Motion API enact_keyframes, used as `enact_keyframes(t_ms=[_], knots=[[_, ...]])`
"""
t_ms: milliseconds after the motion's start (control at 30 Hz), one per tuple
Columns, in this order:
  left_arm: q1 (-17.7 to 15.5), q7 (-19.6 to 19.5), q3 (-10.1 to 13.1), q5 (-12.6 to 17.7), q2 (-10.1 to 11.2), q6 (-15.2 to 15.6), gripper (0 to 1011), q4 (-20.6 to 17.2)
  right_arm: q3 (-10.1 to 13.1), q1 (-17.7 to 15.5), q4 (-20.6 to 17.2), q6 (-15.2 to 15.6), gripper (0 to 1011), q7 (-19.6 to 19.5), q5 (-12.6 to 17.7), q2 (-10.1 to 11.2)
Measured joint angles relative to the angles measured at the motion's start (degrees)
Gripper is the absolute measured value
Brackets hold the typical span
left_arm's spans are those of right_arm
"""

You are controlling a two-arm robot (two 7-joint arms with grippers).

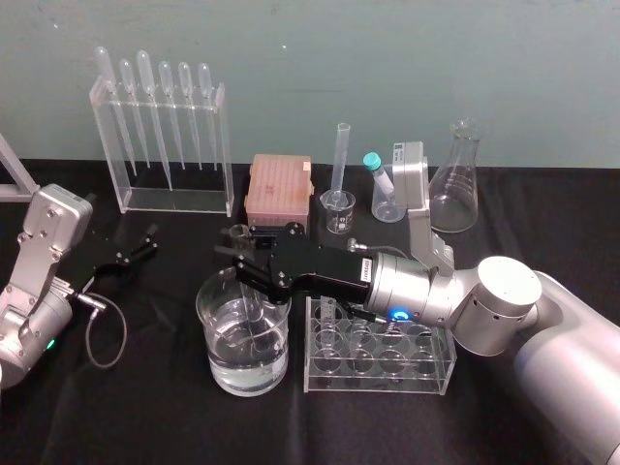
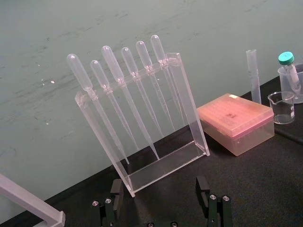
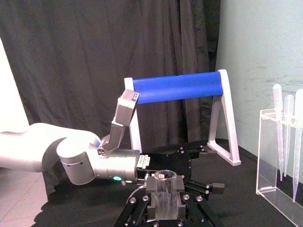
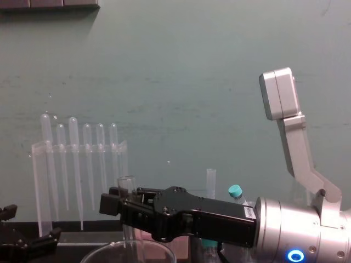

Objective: Hold the test tube with one hand and immerse one end into the beaker, then return it to the test tube rack.

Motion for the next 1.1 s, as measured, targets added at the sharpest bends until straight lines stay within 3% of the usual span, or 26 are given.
enact_keyframes(t_ms=[233, 633, 833, 933, 1100], knots=[[0.00, 0.00, 0.00, 0.00, 0.00, 0.00, 1000, 0.00, -0.19, 0.30, -2.40, -0.52, 224, -0.03, -1.06, 0.65], [0.00, 0.00, 0.00, 0.00, 0.00, 0.00, 1000, 0.00, -0.02, 1.14, -13.19, -2.78, 224, -0.60, -2.42, 3.50], [0.00, 0.00, 0.00, 0.00, 0.00, 0.00, 1000, 0.00, 1.10, -0.60, -23.00, -2.84, 224, -4.82, -3.80, 7.00], [0.00, 0.00, 0.00, 0.00, 0.00, 0.00, 1000, 0.00, 2.17, -2.86, -29.82, -1.92, 224, -8.75, -5.58, 10.14], [0.00, 0.00, 0.00, 0.00, 0.00, 0.00, 1000, 0.00, 4.03, -6.30, -36.54, -0.65, 225, -13.42, -7.61, 13.72]])
